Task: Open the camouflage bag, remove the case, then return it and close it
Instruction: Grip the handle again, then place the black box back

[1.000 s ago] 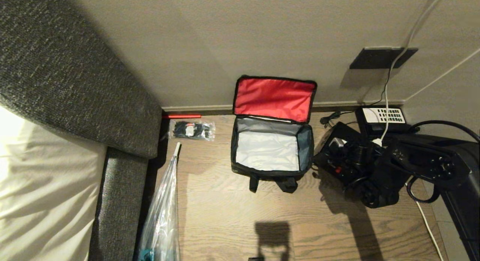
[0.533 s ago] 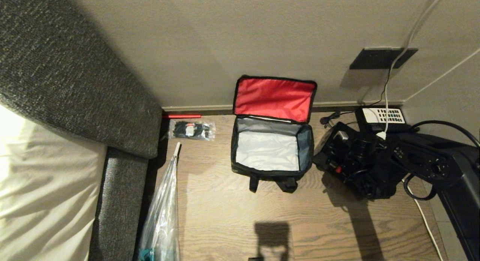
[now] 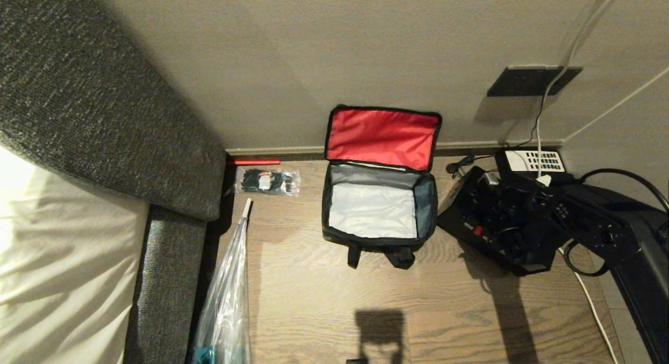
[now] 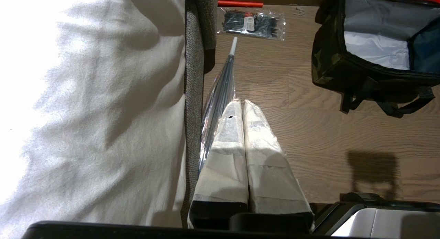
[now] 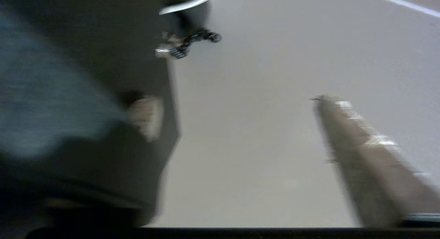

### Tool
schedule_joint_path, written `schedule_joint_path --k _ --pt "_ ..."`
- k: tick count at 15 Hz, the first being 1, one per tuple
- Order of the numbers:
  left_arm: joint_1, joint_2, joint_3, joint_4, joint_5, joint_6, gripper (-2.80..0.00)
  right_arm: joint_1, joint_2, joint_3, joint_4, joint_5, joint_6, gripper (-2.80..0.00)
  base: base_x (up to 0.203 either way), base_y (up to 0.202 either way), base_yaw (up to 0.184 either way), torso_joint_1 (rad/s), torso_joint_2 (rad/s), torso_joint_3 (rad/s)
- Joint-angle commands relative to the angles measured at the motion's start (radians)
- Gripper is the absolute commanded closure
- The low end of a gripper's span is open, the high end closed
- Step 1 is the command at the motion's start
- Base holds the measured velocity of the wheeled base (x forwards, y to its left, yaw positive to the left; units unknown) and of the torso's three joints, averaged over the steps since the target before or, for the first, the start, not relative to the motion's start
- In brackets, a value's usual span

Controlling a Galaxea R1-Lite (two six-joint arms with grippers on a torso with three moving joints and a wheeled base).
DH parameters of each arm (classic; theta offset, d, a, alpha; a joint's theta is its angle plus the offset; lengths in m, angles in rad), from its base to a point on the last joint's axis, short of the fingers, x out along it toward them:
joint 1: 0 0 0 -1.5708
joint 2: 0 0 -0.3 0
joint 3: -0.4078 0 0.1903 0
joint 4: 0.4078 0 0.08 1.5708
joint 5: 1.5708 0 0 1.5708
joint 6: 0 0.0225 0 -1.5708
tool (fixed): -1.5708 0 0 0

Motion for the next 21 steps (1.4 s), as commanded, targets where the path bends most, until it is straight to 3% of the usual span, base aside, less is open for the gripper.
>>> schedule_joint_path --k 1,9,16,21 --pt "-0.001 -0.003 0.001 0.000 0.000 -0.001 0.00 0.001 0.004 -0.008 -0.017 -0.007 -0.006 0.00 0.000 0.000 0.000 0.000 0.00 0.000" --pt "-0.001 -0.003 0.001 0.000 0.000 0.000 0.00 0.009 -0.107 0.096 -0.029 -0.007 0.000 0.00 0.000 0.000 0.000 0.000 0.00 0.000" --pt "-0.001 -0.003 0.001 0.000 0.000 0.000 0.00 0.011 -0.302 0.276 -0.048 0.001 0.005 0.00 0.000 0.000 0.000 0.000 0.00 0.000" --pt "-0.001 -0.003 0.001 0.000 0.000 0.000 0.00 0.033 -0.579 0.381 -0.032 0.106 -0.062 0.00 0.000 0.000 0.000 0.000 0.00 0.000"
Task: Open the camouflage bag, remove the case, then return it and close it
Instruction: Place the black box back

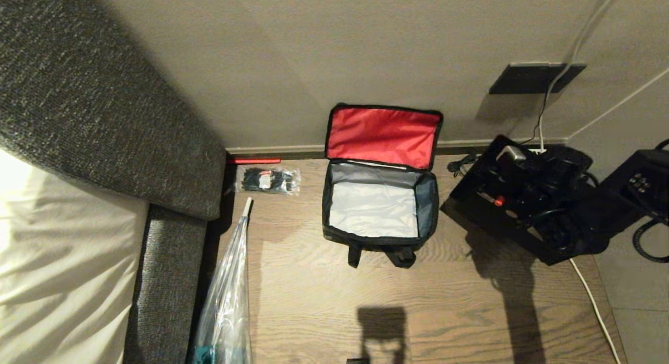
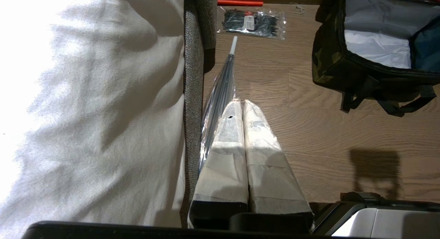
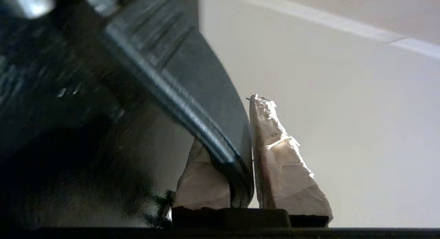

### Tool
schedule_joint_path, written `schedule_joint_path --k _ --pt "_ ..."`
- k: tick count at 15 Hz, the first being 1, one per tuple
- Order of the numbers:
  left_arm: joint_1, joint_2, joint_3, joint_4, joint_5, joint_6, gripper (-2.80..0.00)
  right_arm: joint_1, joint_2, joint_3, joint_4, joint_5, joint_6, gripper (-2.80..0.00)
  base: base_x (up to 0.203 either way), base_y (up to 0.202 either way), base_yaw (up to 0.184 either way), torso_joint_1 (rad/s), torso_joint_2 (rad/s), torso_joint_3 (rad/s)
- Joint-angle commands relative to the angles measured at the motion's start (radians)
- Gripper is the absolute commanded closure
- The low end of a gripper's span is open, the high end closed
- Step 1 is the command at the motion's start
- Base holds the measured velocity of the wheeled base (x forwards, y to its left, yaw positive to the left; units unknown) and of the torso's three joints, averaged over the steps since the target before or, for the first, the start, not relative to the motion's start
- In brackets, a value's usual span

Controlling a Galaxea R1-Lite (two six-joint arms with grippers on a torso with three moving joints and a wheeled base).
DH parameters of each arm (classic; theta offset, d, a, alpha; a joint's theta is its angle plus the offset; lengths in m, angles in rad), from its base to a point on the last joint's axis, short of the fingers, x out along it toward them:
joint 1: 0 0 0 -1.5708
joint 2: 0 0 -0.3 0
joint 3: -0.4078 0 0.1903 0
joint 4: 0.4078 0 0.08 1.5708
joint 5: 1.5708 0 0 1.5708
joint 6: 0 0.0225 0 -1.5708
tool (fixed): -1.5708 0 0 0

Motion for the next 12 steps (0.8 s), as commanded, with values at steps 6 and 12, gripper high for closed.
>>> schedule_joint_path --k 6,12 --pt "0.000 -0.002 0.001 0.000 0.001 0.000 0.00 0.159 -0.332 0.070 0.112 0.106 -0.082 0.00 0.000 0.000 0.000 0.000 0.00 0.000" --pt "0.000 0.001 0.000 0.000 0.001 0.000 0.00 0.319 -0.335 0.062 0.104 0.168 -0.071 0.00 0.000 0.000 0.000 0.000 0.00 0.000"
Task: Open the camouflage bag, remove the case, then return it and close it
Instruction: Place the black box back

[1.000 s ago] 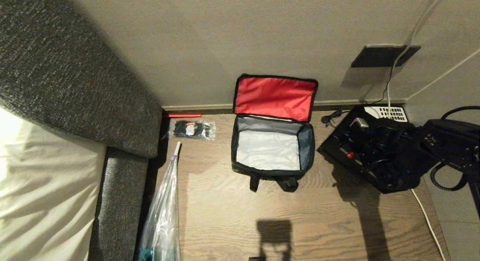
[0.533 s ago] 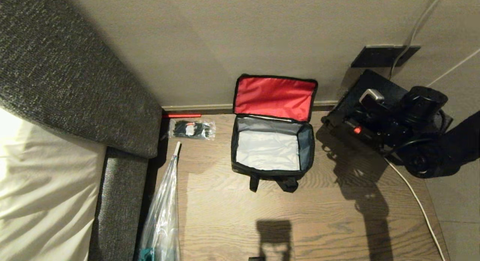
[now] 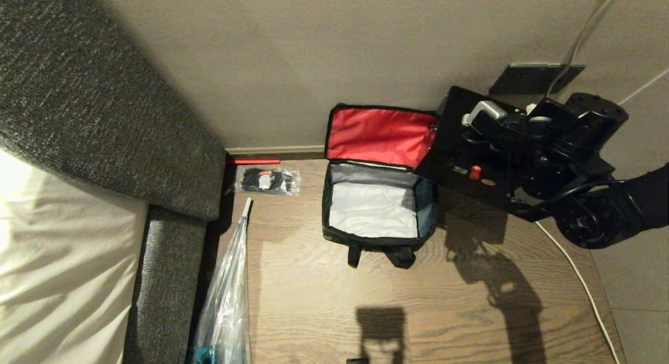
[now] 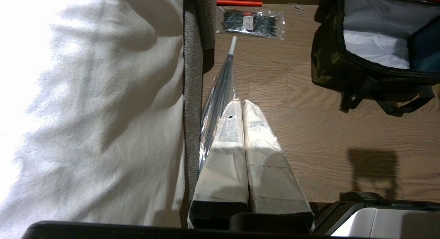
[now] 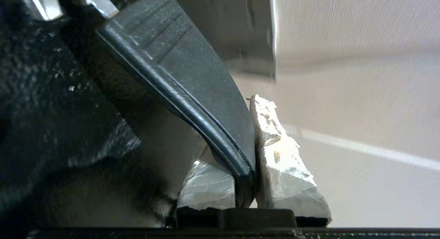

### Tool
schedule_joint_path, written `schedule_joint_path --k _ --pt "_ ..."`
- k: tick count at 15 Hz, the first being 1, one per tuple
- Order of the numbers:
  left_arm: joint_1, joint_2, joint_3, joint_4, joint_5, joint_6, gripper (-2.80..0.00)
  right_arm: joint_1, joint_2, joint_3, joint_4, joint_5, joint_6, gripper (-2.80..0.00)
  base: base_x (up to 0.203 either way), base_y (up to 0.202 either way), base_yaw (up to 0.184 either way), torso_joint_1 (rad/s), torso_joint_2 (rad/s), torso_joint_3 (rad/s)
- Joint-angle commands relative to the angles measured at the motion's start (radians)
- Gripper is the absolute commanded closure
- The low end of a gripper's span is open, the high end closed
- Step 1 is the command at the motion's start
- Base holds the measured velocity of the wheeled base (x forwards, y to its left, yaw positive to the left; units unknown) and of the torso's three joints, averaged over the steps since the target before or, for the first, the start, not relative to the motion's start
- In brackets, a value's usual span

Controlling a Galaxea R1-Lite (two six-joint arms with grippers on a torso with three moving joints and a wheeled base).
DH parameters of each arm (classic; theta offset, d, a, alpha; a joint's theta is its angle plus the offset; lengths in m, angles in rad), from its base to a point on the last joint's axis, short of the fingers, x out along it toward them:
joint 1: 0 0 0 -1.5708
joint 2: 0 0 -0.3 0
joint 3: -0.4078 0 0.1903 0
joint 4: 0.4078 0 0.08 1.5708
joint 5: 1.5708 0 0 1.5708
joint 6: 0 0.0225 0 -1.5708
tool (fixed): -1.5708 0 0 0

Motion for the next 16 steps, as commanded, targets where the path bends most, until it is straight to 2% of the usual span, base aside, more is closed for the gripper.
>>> schedule_joint_path --k 1,9,16 --pt "0.001 0.001 0.000 0.000 0.000 0.000 0.00 0.063 -0.008 -0.001 -0.003 0.018 -0.007 0.00 0.000 0.000 0.000 0.000 0.00 0.000" --pt "0.001 0.013 0.000 0.000 0.000 0.000 0.00 0.231 0.119 -0.156 0.015 0.025 -0.006 0.00 0.000 0.000 0.000 0.000 0.00 0.000" --pt "0.001 0.024 0.000 0.000 0.000 0.000 0.00 0.321 0.237 -0.236 0.022 0.029 0.031 0.00 0.000 0.000 0.000 0.000 0.00 0.000"
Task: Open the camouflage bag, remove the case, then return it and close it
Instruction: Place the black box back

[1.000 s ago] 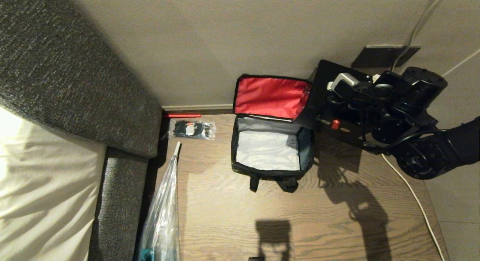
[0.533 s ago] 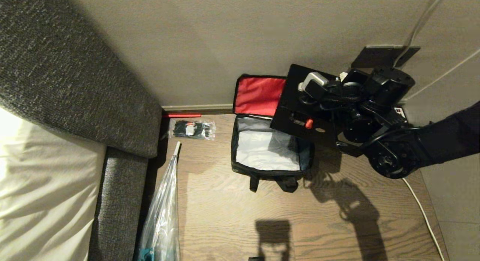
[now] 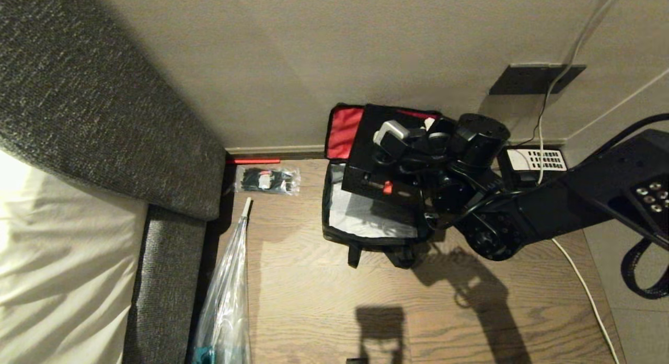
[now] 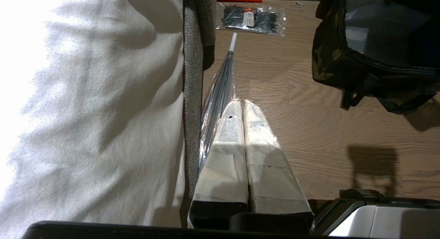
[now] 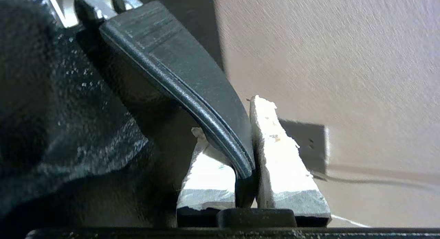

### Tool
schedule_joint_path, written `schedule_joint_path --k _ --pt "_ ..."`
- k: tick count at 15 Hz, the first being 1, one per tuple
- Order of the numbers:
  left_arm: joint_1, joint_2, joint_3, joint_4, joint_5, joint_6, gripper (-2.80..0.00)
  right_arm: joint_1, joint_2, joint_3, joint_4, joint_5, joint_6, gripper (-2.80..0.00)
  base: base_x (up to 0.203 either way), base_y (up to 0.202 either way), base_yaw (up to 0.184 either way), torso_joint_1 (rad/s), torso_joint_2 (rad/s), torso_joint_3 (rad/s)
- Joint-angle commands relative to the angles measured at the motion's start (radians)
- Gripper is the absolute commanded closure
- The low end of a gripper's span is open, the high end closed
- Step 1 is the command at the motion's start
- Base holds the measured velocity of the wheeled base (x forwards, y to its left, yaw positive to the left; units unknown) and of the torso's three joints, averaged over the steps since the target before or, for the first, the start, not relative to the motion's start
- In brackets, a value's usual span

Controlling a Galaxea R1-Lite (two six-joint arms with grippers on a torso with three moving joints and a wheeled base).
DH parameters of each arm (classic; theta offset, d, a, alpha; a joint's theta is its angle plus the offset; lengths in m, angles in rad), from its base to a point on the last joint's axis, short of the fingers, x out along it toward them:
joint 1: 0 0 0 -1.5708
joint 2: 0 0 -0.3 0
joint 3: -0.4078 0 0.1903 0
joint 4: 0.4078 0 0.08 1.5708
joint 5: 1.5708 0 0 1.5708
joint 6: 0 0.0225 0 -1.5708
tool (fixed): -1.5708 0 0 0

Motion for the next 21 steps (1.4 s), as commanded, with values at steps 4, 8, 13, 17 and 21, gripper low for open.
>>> schedule_joint_path --k 4,8,13,17,21 --pt "0.001 0.009 0.000 0.000 0.000 0.000 0.00 0.028 0.075 -0.021 0.016 0.097 0.077 0.00 0.000 0.000 0.000 0.000 0.00 0.000" --pt "0.001 0.009 0.001 0.000 0.000 0.000 0.00 0.027 0.106 -0.034 0.015 0.153 0.113 0.00 0.000 0.000 0.000 0.000 0.00 0.000" --pt "0.001 0.013 0.000 0.000 0.000 0.000 0.00 0.002 0.115 -0.023 0.011 0.201 0.131 0.00 0.000 0.000 0.000 0.000 0.00 0.000" --pt "-0.001 0.013 0.000 0.000 0.000 0.000 0.00 -0.026 0.107 0.008 0.007 0.230 0.137 0.00 0.000 0.000 0.000 0.000 0.00 0.000" --pt "0.001 0.013 0.000 0.000 0.000 0.000 0.00 -0.052 0.112 0.031 0.006 0.235 0.137 0.00 0.000 0.000 0.000 0.000 0.00 0.000"
